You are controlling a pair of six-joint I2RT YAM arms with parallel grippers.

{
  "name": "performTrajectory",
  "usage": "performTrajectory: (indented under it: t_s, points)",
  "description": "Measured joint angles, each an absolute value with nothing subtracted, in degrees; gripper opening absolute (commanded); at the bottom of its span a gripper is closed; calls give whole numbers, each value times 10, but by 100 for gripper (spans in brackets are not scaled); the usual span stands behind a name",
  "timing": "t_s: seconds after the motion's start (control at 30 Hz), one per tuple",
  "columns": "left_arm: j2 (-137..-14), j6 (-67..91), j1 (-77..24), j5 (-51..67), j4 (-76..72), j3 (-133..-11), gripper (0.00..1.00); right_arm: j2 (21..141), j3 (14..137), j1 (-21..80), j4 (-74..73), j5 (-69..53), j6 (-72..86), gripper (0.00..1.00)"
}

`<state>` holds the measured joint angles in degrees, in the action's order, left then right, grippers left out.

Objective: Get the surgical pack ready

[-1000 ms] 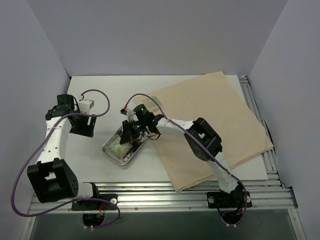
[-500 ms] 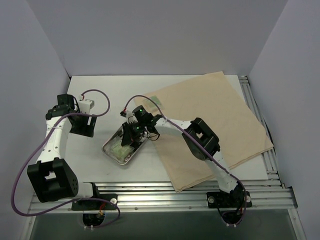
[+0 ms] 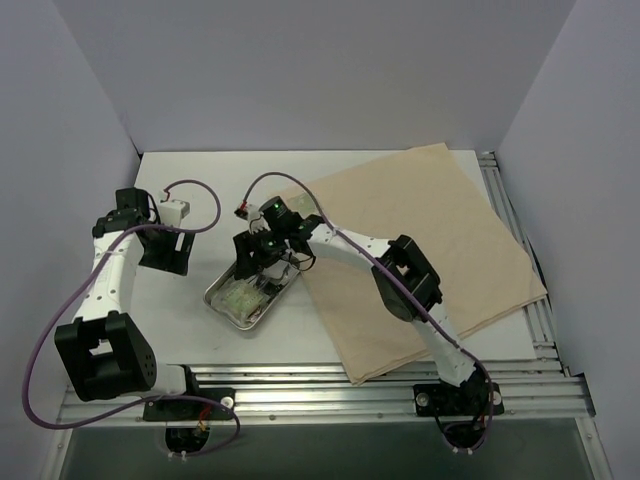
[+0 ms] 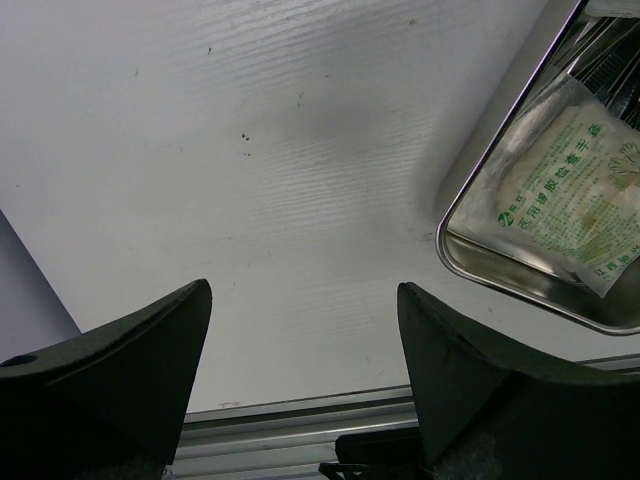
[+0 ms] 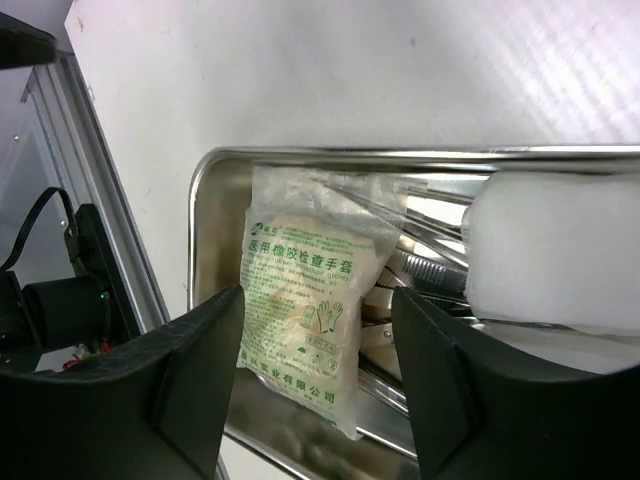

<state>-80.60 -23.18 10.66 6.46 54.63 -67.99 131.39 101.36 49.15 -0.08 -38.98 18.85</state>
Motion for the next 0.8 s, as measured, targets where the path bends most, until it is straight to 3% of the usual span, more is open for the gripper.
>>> performTrajectory:
  t_s: [0.2, 0.4, 0.57, 0.8]
  points:
    - [-806, -232, 107, 65, 547, -684, 88, 1249, 1032, 462, -39, -328, 173, 60]
    - [-815, -232, 107, 64, 546, -686, 88, 1216, 1043, 321, -26, -279, 208, 56]
    - [-827, -231, 107, 64, 545, -686, 89, 1283, 1099, 210, -27, -253, 223, 53]
    - [-847, -226, 107, 65, 544, -700, 89, 1389, 1116, 207, -23, -274, 230, 50]
